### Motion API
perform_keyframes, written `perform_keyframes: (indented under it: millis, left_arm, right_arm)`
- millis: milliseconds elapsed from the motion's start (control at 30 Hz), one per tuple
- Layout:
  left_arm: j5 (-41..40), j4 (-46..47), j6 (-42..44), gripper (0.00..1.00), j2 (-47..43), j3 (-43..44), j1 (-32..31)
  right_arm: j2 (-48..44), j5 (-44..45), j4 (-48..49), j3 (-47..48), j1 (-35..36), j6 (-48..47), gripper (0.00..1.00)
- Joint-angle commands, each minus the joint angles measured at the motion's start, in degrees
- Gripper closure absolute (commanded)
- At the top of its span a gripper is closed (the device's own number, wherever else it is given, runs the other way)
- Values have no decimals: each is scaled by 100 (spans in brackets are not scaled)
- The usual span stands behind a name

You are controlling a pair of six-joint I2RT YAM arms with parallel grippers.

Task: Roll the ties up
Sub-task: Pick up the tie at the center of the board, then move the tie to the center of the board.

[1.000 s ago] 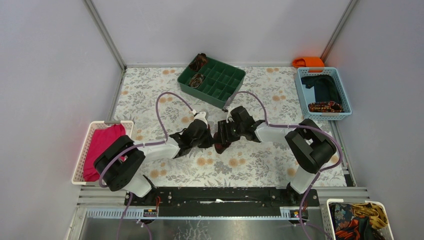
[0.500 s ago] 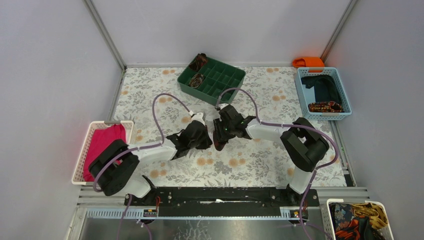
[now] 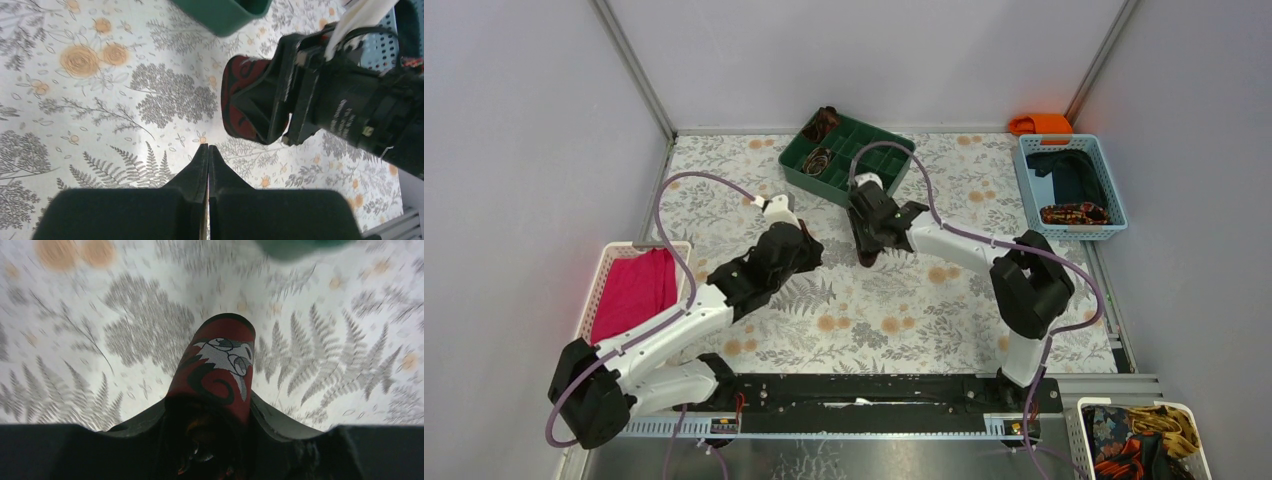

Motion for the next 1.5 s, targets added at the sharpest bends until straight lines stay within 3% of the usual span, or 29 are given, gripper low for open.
perform_keyframes:
  millis: [0,400,567,800,1100,1467]
  left_arm:
    - [-195,-409,256,100,-8,226,270]
    - [417,-240,655,100,435,501,1194]
    - [612,7,705,100,551,391,1289]
    - [815,154,691,100,799,377,1347]
    - [1108,331,666,100,806,305,1356]
    - [1402,504,580,100,832,229,1356]
  right_arm:
    - [247,534,-441,1188,-162,-75,100]
    - [2269,-387,-640,4409,-1315,498,100]
    - [2832,-490,-636,4852,-1475,712,100]
    - [2563,-169,-406,3977,-1532,915,100]
    - [2181,564,-909,3304,-1563,1182,100]
    - [1568,821,-802,2328,-1683,1188,100]
